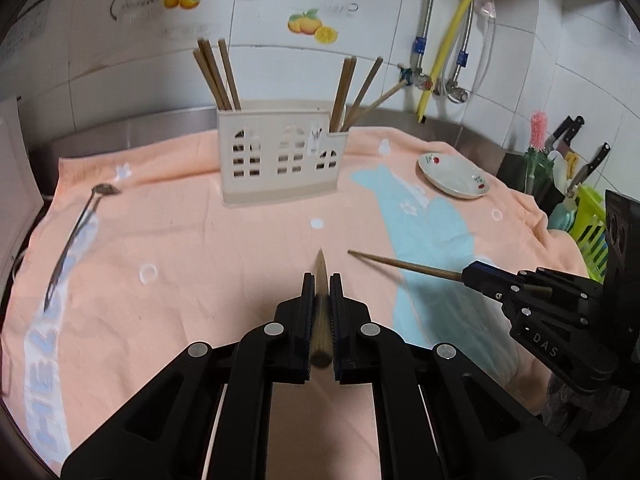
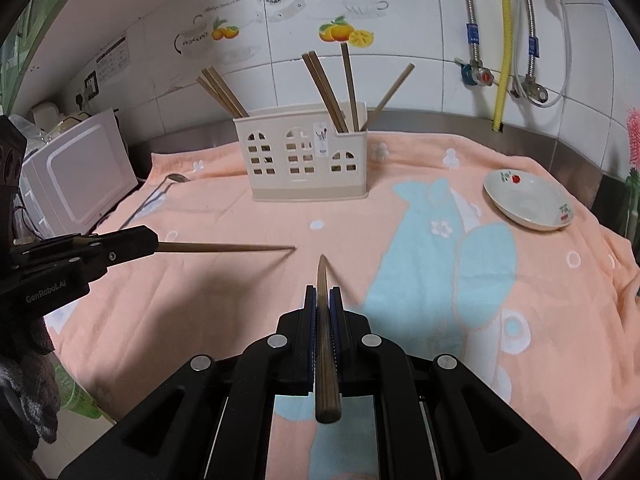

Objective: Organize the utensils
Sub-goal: 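Lift both held chopsticks upright toward the caddy with both tools, then lower both chopsticks into the cream caddy with both tools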

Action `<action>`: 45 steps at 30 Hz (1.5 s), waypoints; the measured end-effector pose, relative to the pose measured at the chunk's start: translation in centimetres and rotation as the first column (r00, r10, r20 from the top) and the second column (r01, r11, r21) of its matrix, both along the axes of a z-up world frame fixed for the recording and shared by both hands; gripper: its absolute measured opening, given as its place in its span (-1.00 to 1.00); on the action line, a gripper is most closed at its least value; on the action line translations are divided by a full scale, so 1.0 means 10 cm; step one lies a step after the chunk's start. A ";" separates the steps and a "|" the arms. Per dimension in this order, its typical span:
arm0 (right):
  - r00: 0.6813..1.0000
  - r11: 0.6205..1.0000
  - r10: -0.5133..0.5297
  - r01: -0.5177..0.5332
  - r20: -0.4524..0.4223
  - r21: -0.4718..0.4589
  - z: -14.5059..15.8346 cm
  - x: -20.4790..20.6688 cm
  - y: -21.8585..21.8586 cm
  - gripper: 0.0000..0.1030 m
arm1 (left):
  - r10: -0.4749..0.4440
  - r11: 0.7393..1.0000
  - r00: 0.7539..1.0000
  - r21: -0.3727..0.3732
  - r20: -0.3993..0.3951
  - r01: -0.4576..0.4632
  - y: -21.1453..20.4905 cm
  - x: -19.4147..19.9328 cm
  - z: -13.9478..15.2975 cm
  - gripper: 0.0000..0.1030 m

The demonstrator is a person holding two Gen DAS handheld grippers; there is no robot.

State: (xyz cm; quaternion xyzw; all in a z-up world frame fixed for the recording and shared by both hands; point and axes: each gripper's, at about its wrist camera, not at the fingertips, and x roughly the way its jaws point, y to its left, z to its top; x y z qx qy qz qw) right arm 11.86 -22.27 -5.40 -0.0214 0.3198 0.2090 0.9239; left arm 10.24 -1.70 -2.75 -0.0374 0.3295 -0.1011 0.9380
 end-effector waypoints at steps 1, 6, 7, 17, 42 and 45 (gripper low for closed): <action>1.000 1.000 0.005 -0.005 0.006 -0.003 0.03 0.02 0.02 -0.87 | 0.001 1.000 1.000 -0.003 0.005 -0.001 0.01 0.01 0.02 -0.88; 0.999 1.000 0.023 -0.023 0.024 0.002 0.13 0.13 0.08 -0.87 | -0.006 1.000 1.000 -0.015 0.014 0.006 0.05 0.12 0.07 -0.88; 0.999 1.000 0.027 -0.027 0.027 0.004 0.15 0.15 0.09 -0.87 | -0.011 1.000 1.000 -0.017 0.015 0.011 0.05 0.13 0.08 -0.88; 0.998 0.997 0.062 -0.062 0.001 0.047 0.33 0.42 0.13 -0.87 | -0.029 1.000 0.999 -0.002 0.038 0.029 0.10 0.35 0.33 -0.88; 0.984 0.999 0.022 -0.026 0.175 0.019 2.11 1.62 -0.02 -0.87 | -0.022 0.994 0.960 0.112 0.280 -0.010 0.14 0.95 1.78 -0.88; 0.985 1.000 0.016 -0.020 0.175 0.021 2.17 1.77 0.02 -0.87 | 0.009 0.991 0.948 0.122 0.318 -0.050 0.16 1.07 1.90 -0.88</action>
